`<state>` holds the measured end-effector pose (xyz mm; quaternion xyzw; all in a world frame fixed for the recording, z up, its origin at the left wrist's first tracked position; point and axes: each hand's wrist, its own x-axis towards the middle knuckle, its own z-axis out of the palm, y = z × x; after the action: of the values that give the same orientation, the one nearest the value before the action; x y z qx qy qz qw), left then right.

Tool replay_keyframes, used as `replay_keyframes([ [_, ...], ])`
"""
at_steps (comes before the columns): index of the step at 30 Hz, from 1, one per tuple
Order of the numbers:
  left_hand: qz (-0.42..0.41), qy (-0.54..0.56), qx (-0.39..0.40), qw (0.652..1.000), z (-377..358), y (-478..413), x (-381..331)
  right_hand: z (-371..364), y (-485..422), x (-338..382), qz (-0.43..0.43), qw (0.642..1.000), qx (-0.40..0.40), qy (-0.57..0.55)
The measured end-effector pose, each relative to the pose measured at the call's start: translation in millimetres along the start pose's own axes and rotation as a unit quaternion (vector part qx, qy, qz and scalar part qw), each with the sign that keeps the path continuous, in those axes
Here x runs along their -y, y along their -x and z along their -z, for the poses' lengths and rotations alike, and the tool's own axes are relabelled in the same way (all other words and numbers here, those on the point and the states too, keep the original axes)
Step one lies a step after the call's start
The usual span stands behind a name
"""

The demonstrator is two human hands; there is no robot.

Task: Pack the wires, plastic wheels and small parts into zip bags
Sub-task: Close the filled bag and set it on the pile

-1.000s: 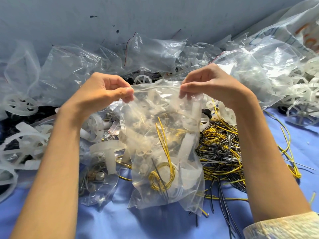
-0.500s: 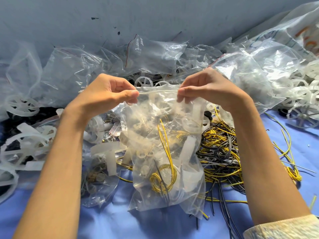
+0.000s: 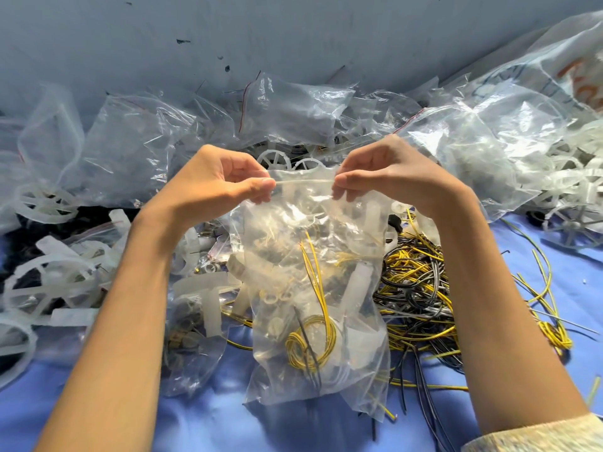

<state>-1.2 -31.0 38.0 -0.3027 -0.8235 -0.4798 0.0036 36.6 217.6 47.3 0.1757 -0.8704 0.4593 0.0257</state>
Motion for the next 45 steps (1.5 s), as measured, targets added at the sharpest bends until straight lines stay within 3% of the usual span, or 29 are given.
replay_keyframes([
  [25, -0.019, 0.0, -0.032, 0.999, -10.1, -3.0, -6.1, -7.8, -5.3, 5.9, 0.041, 0.997, -0.02, 0.066],
  [31, -0.025, -0.06, -0.022, 0.998, -11.9, -5.1, -8.7, -13.1, -7.7, 9.0, 0.039, 0.998, -0.021, 0.041],
  [45, -0.06, -0.108, -0.031, 0.992, -16.0, -9.0, -7.3, -12.9, -8.1, 18.7, 0.035, 0.986, -0.027, 0.159],
])
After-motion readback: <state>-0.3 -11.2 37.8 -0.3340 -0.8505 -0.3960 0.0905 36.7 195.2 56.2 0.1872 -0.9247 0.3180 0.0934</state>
